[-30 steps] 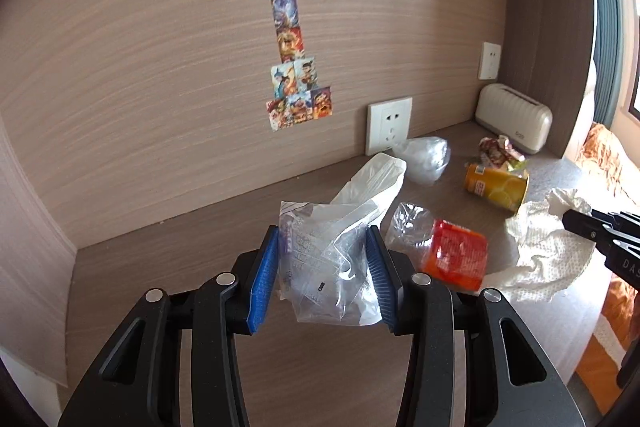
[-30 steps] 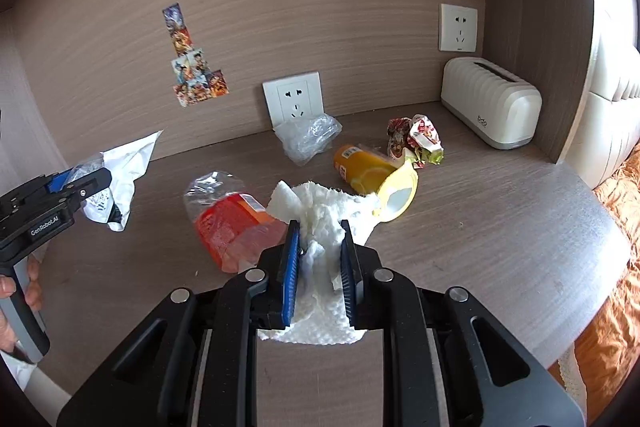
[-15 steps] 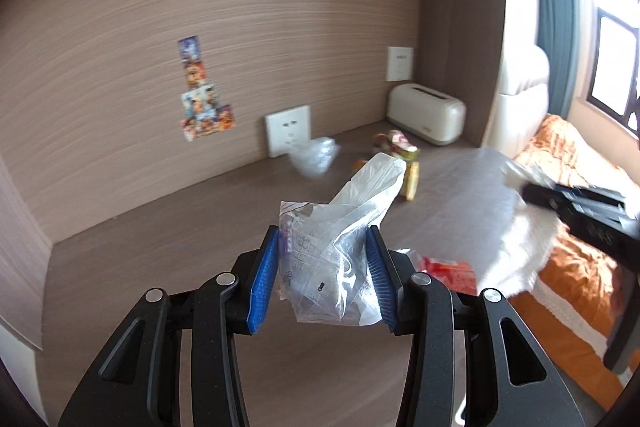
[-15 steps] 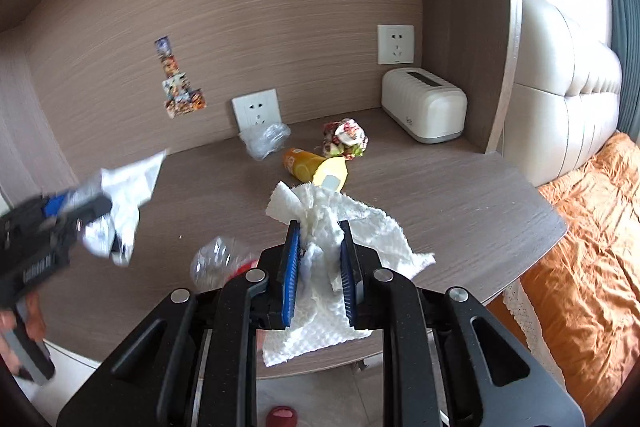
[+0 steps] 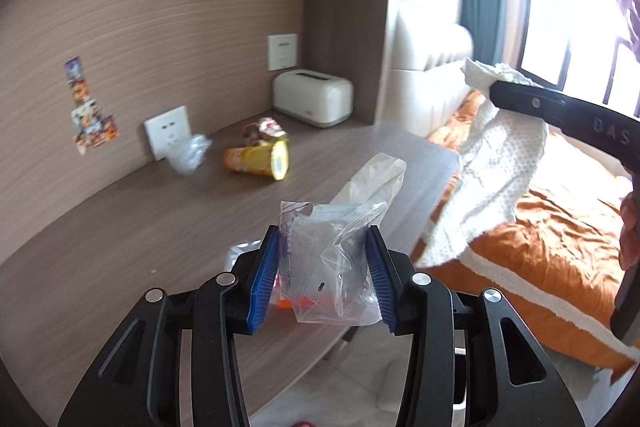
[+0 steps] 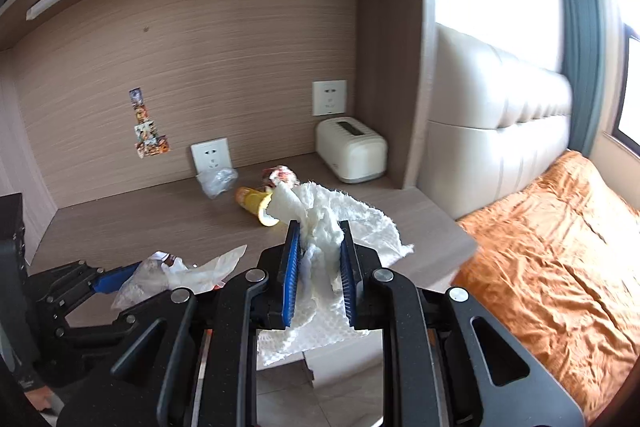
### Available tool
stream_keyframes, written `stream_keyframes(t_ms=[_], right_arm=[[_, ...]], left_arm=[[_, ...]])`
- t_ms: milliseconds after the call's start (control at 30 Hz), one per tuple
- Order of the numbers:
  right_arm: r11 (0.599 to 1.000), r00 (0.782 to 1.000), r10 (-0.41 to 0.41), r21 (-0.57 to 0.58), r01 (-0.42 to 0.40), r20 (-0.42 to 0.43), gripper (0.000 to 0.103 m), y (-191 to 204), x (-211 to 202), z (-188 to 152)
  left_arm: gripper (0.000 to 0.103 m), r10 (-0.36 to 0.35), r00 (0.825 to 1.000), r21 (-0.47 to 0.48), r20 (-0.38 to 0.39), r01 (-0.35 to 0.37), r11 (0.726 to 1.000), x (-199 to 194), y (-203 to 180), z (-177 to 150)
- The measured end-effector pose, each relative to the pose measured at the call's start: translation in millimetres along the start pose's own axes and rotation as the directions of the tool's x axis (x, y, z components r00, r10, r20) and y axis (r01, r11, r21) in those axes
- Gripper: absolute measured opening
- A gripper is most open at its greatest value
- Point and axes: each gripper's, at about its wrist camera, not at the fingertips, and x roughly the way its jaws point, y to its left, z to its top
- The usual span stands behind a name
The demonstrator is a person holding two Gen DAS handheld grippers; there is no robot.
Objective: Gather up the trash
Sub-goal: 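Carry the plastic bag and tissue to the white bin and open both grippers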
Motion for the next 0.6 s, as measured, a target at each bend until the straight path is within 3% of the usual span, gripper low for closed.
stream_keyframes(t_ms=[233,600], right_arm=[[0.99,0.991,-0.128,0.054,0.129,-0.031,0.02,-44,-38,-37],[0.951,0.961,-0.244,0.161,0.263,-0.132,0.02,-113,-75,-101]], left_arm=[[0.043,-0.139,0.99,0.101,-0.025,0.141,0.985,16,-64,2],[0.043,-0.297,0.948,0.215,-0.115,0.316,0.924,44,-168,-23]])
